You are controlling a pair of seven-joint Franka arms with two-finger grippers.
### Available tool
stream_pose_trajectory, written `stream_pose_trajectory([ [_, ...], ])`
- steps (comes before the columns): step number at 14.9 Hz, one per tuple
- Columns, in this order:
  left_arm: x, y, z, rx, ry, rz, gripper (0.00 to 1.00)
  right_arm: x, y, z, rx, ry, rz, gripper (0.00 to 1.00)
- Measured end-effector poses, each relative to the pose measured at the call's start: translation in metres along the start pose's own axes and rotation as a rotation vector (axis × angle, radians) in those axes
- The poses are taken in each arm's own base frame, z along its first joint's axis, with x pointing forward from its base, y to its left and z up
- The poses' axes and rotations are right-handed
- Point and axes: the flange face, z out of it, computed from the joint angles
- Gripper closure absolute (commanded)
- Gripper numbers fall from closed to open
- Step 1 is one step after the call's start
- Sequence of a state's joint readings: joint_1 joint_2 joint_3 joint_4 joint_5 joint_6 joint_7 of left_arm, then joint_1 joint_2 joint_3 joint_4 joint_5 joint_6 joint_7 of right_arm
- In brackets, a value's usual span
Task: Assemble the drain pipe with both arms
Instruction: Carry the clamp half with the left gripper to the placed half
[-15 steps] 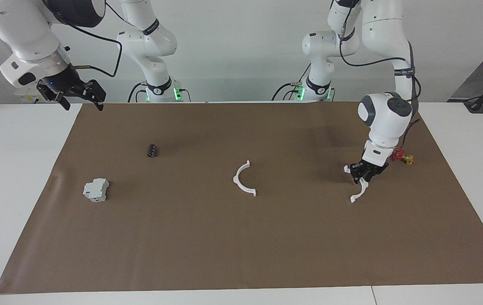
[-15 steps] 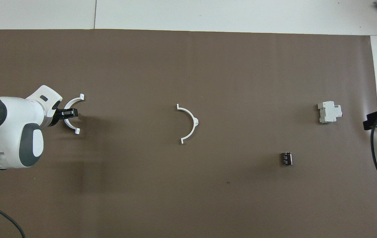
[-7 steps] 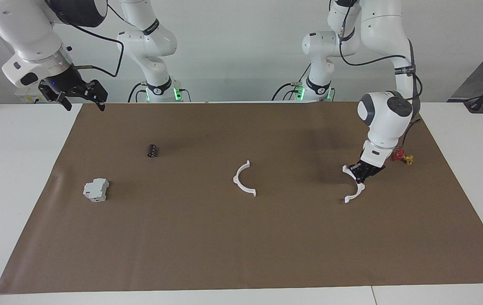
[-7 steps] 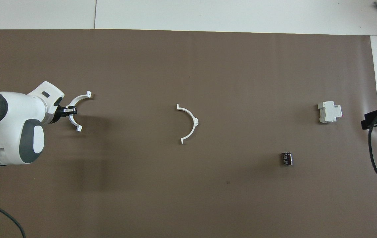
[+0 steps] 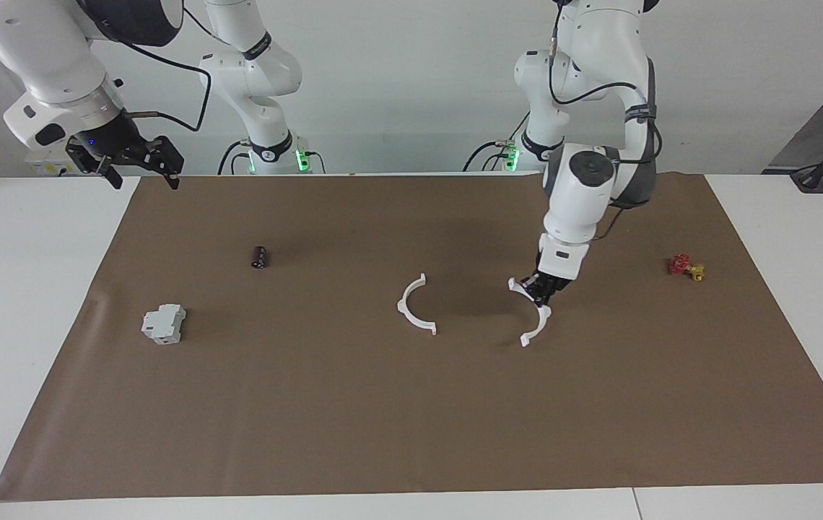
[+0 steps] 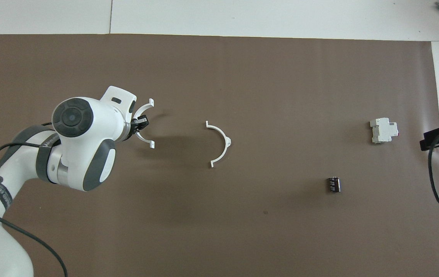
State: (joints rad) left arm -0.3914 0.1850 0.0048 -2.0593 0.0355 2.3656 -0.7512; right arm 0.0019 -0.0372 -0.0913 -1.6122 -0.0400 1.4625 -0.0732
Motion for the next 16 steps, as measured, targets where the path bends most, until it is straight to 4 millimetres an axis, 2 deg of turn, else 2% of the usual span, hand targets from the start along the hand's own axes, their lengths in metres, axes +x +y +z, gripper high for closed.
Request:
stream_pose_trajectory([
  [3,-0.046,0.043,0.0,0.008,-0.022,-0.058,1.0,0.0,0.0,0.0,0.0,0.0,0.0,0.0],
  [5,-0.064,0.059,-0.001,0.005,-0.023,-0.104,1.0,0.0,0.0,0.0,0.0,0.0,0.0,0.0],
  [8,-0.076,0.069,0.0,0.004,-0.025,-0.148,1.0,0.0,0.0,0.0,0.0,0.0,0.0,0.0],
  [13,-0.101,0.089,0.036,0.013,-0.023,-0.124,1.0,0.0,0.0,0.0,0.0,0.0,0.0,0.0],
  [16,-0.11,0.094,0.043,0.028,-0.017,-0.09,1.0,0.0,0.0,0.0,0.0,0.0,0.0,0.0],
])
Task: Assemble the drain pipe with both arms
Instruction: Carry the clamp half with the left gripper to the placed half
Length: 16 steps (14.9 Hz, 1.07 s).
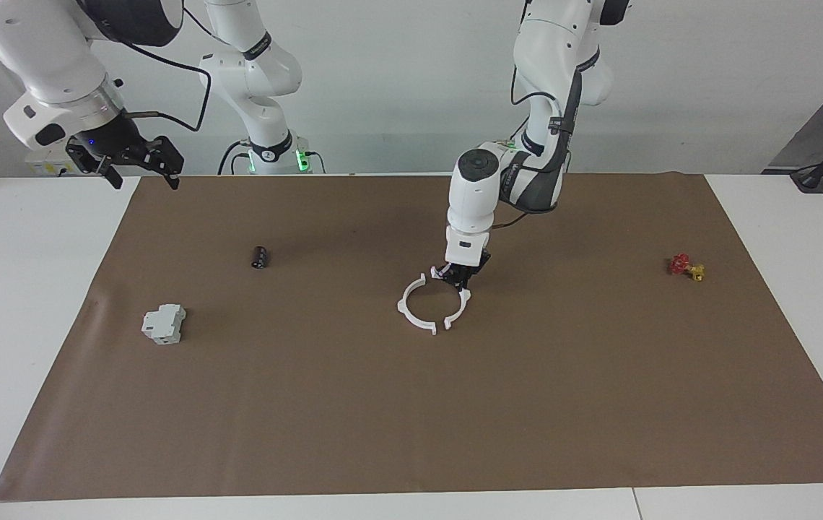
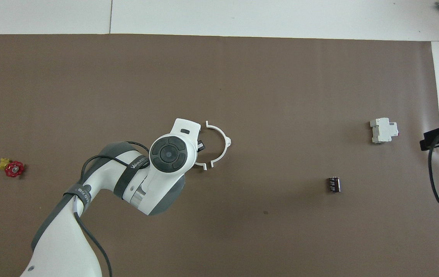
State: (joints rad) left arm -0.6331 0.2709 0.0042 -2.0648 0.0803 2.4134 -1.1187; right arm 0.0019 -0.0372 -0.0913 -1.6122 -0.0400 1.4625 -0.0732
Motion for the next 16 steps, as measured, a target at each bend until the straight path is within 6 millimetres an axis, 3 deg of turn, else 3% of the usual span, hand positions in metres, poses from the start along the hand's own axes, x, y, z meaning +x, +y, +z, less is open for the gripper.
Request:
stream_pose_trajectory([
  [16,-0.014,0.01,0.002,0.003,0.037,-0.026,1.0,0.0,0.0,0.0,0.0,0.0,0.0,0.0],
])
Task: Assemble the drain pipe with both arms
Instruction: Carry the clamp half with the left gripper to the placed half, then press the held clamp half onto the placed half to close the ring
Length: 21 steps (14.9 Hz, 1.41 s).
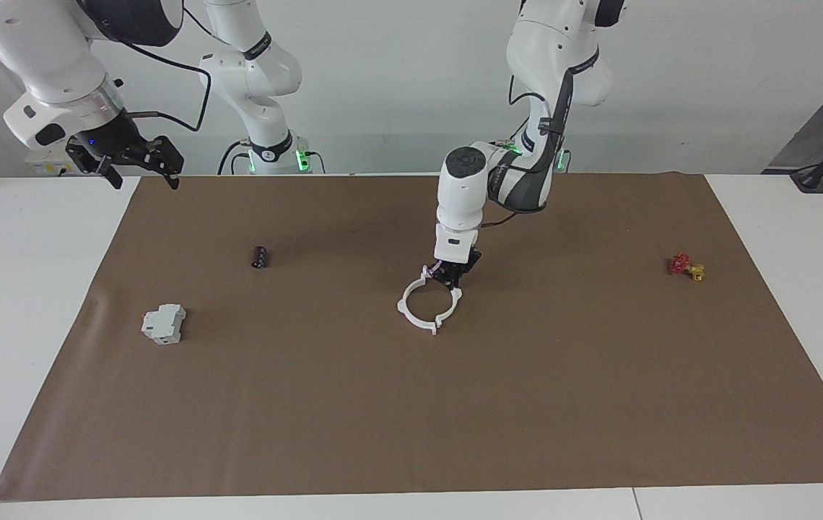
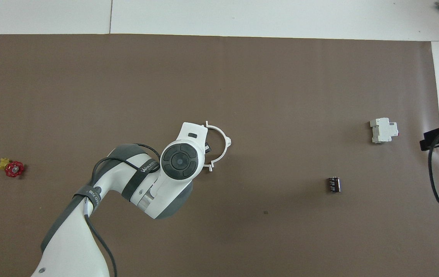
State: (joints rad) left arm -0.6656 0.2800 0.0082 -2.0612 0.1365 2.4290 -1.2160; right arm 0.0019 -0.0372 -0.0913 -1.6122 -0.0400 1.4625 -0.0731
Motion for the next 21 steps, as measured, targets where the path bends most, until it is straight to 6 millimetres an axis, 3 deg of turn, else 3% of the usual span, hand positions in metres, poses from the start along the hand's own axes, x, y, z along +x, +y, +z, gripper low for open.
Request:
stream_pose_trajectory([
  [14,0.001,0.005,-0.006,0.006,0.055,-0.015,1.0,0.0,0.0,0.0,0.0,0.0,0.0,0.0],
  [21,-0.015,0.011,0.002,0.018,0.049,0.015,1.0,0.0,0.0,0.0,0.0,0.0,0.0,0.0],
])
